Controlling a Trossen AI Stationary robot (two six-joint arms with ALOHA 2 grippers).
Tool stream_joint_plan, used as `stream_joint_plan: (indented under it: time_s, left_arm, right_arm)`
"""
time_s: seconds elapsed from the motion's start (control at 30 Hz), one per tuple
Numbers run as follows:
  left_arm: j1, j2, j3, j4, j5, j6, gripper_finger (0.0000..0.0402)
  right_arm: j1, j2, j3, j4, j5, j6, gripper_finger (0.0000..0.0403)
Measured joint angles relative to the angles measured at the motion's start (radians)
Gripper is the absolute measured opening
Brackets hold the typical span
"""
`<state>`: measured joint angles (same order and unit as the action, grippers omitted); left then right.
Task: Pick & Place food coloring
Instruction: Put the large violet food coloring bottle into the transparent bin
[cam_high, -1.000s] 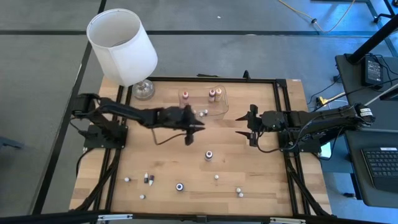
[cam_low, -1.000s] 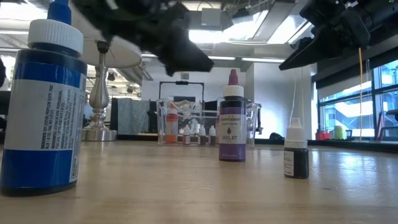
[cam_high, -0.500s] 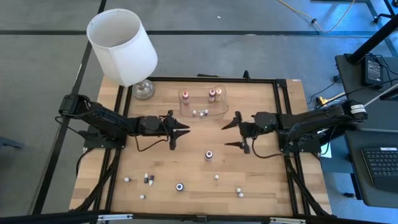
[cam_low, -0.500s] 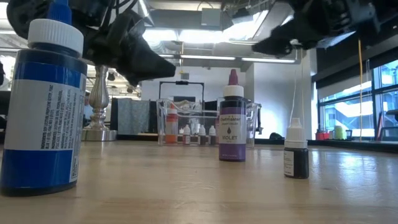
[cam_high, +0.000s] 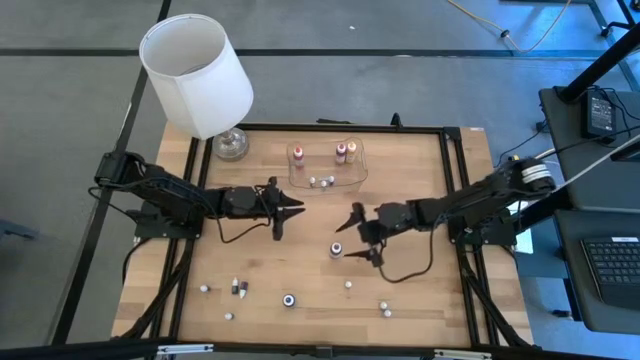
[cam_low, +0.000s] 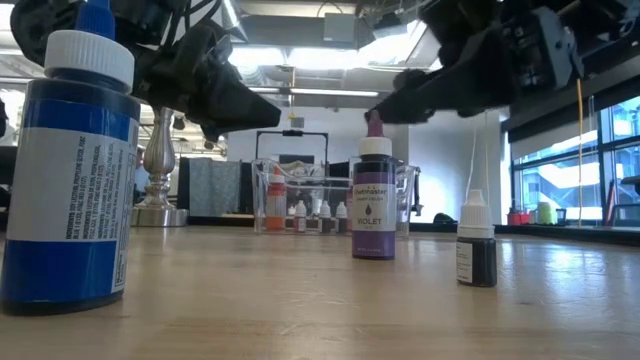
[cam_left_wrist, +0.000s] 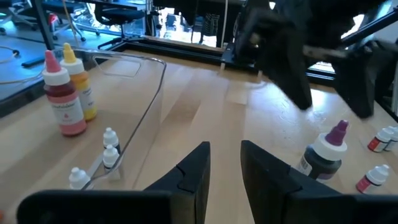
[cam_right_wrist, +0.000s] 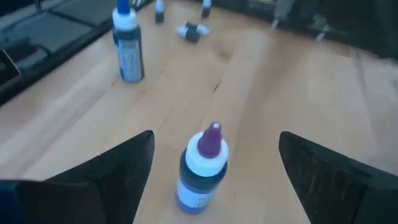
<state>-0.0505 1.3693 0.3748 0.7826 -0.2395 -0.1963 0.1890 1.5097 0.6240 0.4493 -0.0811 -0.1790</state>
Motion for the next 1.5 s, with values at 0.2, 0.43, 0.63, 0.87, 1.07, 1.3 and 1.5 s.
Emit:
stream_joint_plan:
  time_s: [0.2,0.43,0.63,0.87,1.07,1.3,1.5]
  left_arm:
    - [0.000,0.000,0.000,-0.002,-0.002,0.000,0.0082]
    - [0.000,0.000,0.000,-0.007,-0.002,0.000,0.0086]
    - [0.000,0.001,0.000,-0.009,-0.002,0.000,0.0086]
    - [0.000,0.001,0.000,-0.010,-0.002,0.000,0.0082]
    - [0.000,0.001,0.000,-0.024,-0.002,0.000,0.0086]
    - [0.000,0.001,0.000,-0.024,-0.003,0.000,0.0082]
    - [0.000,0.001,0.000,-0.024,-0.003,0.000,0.0086]
  right_arm:
    - [0.004,0.101,0.057,-0.026,0.000,-0.010,0.0339]
    - [0.004,0.132,0.075,-0.025,-0.001,-0.010,0.0295]
    - [0.004,0.132,0.075,-0.049,-0.001,-0.007,0.0246]
    - [0.003,0.132,0.075,-0.069,-0.001,-0.007,0.0189]
    - [0.003,0.132,0.075,-0.049,-0.001,-0.010,0.0153]
    - [0.003,0.131,0.075,-0.048,-0.008,-0.013,0.0122]
    - [-0.015,0.034,0.123,-0.171,-0.007,-0.037,0.0114]
